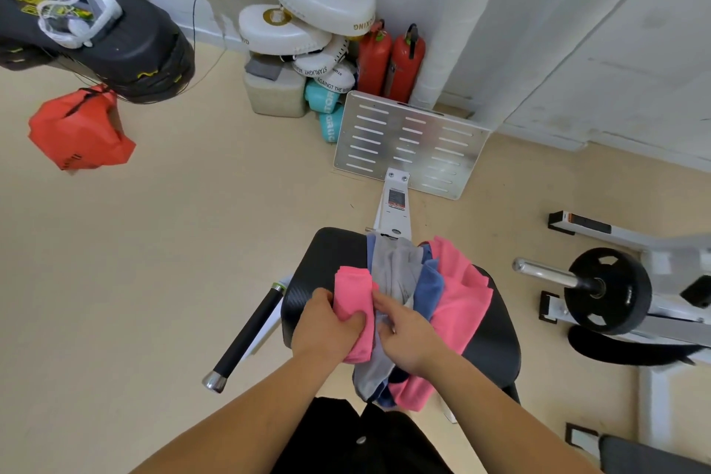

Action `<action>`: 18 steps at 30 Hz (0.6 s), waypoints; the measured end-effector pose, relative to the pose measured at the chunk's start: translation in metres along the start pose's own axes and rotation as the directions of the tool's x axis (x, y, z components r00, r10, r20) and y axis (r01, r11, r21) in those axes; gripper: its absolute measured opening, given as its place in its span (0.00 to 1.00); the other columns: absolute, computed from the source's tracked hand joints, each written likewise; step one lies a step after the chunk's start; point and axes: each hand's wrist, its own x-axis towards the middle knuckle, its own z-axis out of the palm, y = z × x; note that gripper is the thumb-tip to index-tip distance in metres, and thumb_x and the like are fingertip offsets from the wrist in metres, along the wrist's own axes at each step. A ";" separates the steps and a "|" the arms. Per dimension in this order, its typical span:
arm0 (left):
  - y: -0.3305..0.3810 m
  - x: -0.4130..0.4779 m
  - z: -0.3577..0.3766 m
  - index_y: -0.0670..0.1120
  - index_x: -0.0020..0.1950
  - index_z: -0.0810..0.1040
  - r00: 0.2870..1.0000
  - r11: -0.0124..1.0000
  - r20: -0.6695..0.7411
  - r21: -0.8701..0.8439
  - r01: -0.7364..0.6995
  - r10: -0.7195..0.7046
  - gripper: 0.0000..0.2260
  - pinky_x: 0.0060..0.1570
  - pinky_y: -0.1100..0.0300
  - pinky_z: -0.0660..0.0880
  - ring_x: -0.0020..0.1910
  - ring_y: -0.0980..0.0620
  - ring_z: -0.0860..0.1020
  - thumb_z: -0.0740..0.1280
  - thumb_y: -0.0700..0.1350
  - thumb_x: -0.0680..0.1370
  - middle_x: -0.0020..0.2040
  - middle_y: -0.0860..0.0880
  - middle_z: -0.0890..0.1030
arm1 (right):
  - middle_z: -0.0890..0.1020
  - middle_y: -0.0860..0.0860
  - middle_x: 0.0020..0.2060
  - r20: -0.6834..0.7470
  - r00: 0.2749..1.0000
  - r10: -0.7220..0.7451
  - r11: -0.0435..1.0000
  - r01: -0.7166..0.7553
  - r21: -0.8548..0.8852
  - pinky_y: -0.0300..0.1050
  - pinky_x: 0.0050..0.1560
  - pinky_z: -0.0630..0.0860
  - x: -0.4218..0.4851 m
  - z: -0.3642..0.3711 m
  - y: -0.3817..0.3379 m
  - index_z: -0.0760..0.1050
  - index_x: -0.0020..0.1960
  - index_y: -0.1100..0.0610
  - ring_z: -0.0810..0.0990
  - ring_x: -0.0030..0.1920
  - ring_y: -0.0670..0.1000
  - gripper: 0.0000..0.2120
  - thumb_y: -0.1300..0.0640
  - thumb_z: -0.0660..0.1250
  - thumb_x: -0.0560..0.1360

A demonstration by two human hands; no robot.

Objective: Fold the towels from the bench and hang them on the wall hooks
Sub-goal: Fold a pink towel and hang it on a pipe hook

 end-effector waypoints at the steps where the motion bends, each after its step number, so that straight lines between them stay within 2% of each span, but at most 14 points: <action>1: 0.002 0.000 0.001 0.50 0.54 0.70 1.000 1.000 0.023 -0.004 -0.017 0.017 0.18 0.41 0.57 0.76 0.42 0.53 0.80 0.73 0.55 0.72 0.45 0.54 0.79 | 0.79 0.43 0.64 0.009 1.000 0.002 1.000 -0.003 0.008 0.33 0.63 0.69 0.002 0.001 0.001 0.59 0.80 0.46 0.78 0.62 0.45 0.31 0.62 0.58 0.80; 4: 0.012 -0.005 -0.008 0.51 0.53 0.71 0.985 0.987 0.078 -0.038 -0.154 0.156 0.15 0.36 0.63 0.72 0.41 0.57 0.77 0.73 0.50 0.72 0.47 0.52 0.79 | 0.84 0.45 0.52 -0.044 0.999 0.018 0.993 -0.013 0.115 0.41 0.57 0.78 0.000 0.001 -0.007 0.59 0.77 0.39 0.82 0.49 0.41 0.30 0.59 0.62 0.80; 5: 0.014 -0.006 -0.014 0.52 0.53 0.72 0.972 0.975 0.088 -0.033 -0.218 0.220 0.14 0.37 0.63 0.73 0.41 0.57 0.77 0.72 0.50 0.71 0.47 0.52 0.79 | 0.83 0.43 0.48 -0.101 0.995 0.017 0.988 -0.002 0.152 0.41 0.54 0.79 -0.003 -0.001 -0.012 0.61 0.72 0.35 0.82 0.45 0.38 0.28 0.57 0.65 0.80; 6: 0.016 -0.008 -0.024 0.54 0.54 0.74 0.953 0.958 0.104 -0.014 -0.285 0.285 0.14 0.39 0.62 0.74 0.43 0.57 0.77 0.71 0.51 0.71 0.48 0.53 0.77 | 0.81 0.42 0.46 -0.162 0.987 0.016 0.984 0.013 0.180 0.38 0.51 0.78 -0.007 -0.005 -0.019 0.62 0.68 0.34 0.81 0.43 0.36 0.27 0.57 0.68 0.79; 8: 0.017 -0.014 -0.047 0.57 0.59 0.76 0.894 0.898 0.156 0.068 -0.434 0.420 0.16 0.45 0.61 0.76 0.46 0.57 0.77 0.71 0.53 0.71 0.50 0.56 0.74 | 0.77 0.37 0.51 -0.229 0.973 -0.016 0.982 0.058 0.179 0.29 0.50 0.75 -0.021 -0.018 -0.035 0.57 0.68 0.35 0.79 0.47 0.32 0.34 0.59 0.73 0.76; 10: 0.019 -0.020 -0.071 0.58 0.63 0.77 0.807 0.800 0.194 0.131 -0.585 0.558 0.20 0.48 0.62 0.75 0.49 0.58 0.76 0.72 0.54 0.72 0.51 0.58 0.72 | 0.68 0.32 0.65 -0.225 0.969 -0.105 0.992 0.119 0.052 0.18 0.58 0.64 -0.038 -0.032 -0.051 0.55 0.76 0.40 0.67 0.61 0.21 0.43 0.56 0.78 0.72; 11: 0.021 -0.024 -0.083 0.58 0.65 0.77 0.764 0.753 0.205 0.148 -0.642 0.611 0.21 0.48 0.63 0.74 0.49 0.58 0.75 0.72 0.53 0.73 0.51 0.57 0.72 | 0.65 0.33 0.70 -0.203 0.969 -0.139 0.990 0.136 -0.026 0.17 0.61 0.58 -0.045 -0.037 -0.059 0.59 0.77 0.41 0.60 0.66 0.21 0.42 0.53 0.79 0.71; 12: 0.023 -0.030 -0.093 0.58 0.66 0.77 0.722 0.704 0.213 0.163 -0.691 0.659 0.21 0.48 0.64 0.72 0.49 0.58 0.75 0.72 0.52 0.73 0.52 0.57 0.73 | 0.66 0.37 0.72 -0.177 0.972 -0.157 0.986 0.144 -0.085 0.19 0.64 0.57 -0.052 -0.040 -0.068 0.66 0.74 0.42 0.60 0.68 0.24 0.38 0.52 0.79 0.70; 14: 0.027 -0.043 -0.111 0.59 0.68 0.77 0.629 0.602 0.237 0.184 -0.777 0.740 0.22 0.46 0.66 0.70 0.48 0.59 0.74 0.72 0.53 0.74 0.52 0.57 0.72 | 0.76 0.40 0.66 -0.176 0.973 -0.150 0.984 0.129 -0.124 0.24 0.60 0.66 -0.070 -0.043 -0.086 0.74 0.62 0.40 0.71 0.61 0.27 0.25 0.53 0.79 0.70; 16: 0.029 -0.051 -0.124 0.60 0.67 0.77 0.611 0.595 0.248 0.142 -0.791 0.752 0.23 0.47 0.66 0.73 0.49 0.61 0.74 0.74 0.56 0.72 0.52 0.60 0.72 | 0.79 0.37 0.60 -0.222 0.966 -0.132 0.988 0.109 -0.111 0.27 0.54 0.70 -0.085 -0.045 -0.095 0.76 0.57 0.43 0.76 0.57 0.32 0.20 0.51 0.78 0.69; 18: 0.027 -0.063 -0.139 0.59 0.62 0.78 0.628 0.626 0.241 0.094 -0.774 0.740 0.22 0.49 0.63 0.76 0.50 0.61 0.76 0.75 0.59 0.69 0.52 0.60 0.74 | 0.77 0.34 0.62 -0.271 0.957 -0.107 0.994 0.109 -0.007 0.32 0.59 0.73 -0.104 -0.042 -0.100 0.76 0.59 0.46 0.76 0.61 0.36 0.22 0.50 0.79 0.67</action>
